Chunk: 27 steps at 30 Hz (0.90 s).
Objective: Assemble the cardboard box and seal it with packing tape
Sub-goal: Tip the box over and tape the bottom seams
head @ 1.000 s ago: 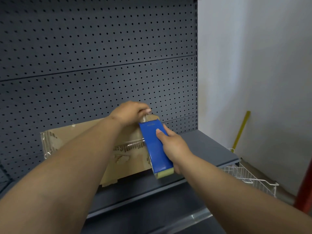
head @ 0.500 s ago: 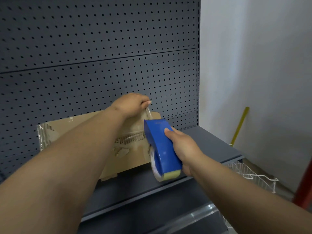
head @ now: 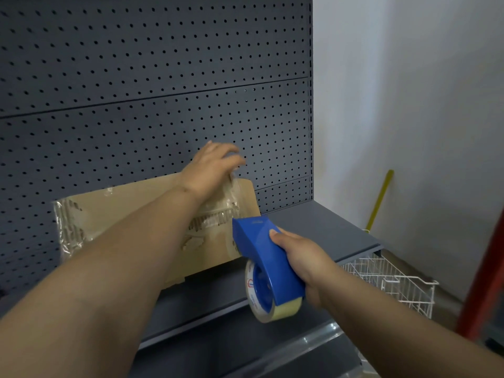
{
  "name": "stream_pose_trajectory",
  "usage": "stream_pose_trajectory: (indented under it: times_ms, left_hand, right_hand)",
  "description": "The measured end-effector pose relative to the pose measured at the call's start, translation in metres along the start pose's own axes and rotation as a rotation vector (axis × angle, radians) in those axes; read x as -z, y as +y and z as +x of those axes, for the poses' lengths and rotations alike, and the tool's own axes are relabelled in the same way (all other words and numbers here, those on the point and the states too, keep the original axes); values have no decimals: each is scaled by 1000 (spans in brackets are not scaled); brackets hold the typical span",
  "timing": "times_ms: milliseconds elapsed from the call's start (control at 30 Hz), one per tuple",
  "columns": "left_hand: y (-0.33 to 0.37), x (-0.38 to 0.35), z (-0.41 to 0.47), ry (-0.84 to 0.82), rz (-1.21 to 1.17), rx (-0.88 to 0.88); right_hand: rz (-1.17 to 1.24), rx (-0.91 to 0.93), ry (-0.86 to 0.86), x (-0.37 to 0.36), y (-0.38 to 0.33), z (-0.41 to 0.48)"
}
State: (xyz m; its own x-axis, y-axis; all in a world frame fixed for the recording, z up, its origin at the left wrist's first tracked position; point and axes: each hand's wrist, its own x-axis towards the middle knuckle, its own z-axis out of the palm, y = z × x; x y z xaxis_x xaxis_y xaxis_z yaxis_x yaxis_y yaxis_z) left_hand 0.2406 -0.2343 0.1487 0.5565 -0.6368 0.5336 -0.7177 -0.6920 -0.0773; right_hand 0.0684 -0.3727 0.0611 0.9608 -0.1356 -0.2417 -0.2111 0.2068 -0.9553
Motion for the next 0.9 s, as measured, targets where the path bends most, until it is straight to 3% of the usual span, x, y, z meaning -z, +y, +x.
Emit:
stream_pose_trajectory:
  times_ms: [133,233,633,900]
  left_hand:
    - [-12,2,-5,-79,181,-300]
    - [-21,6,-8,-214,326,-369]
    - [-22,-1,-4,-169,371,-356]
    - [-20,3,-2,-198,381,-298]
  right_hand:
    - [-6,-7,2,-3,-1,3]
    - [-3,-17,-12,-6,-3,4]
    - [-116,25,-41,2,8,1]
    - [-183,-47,-47,18,34,-8]
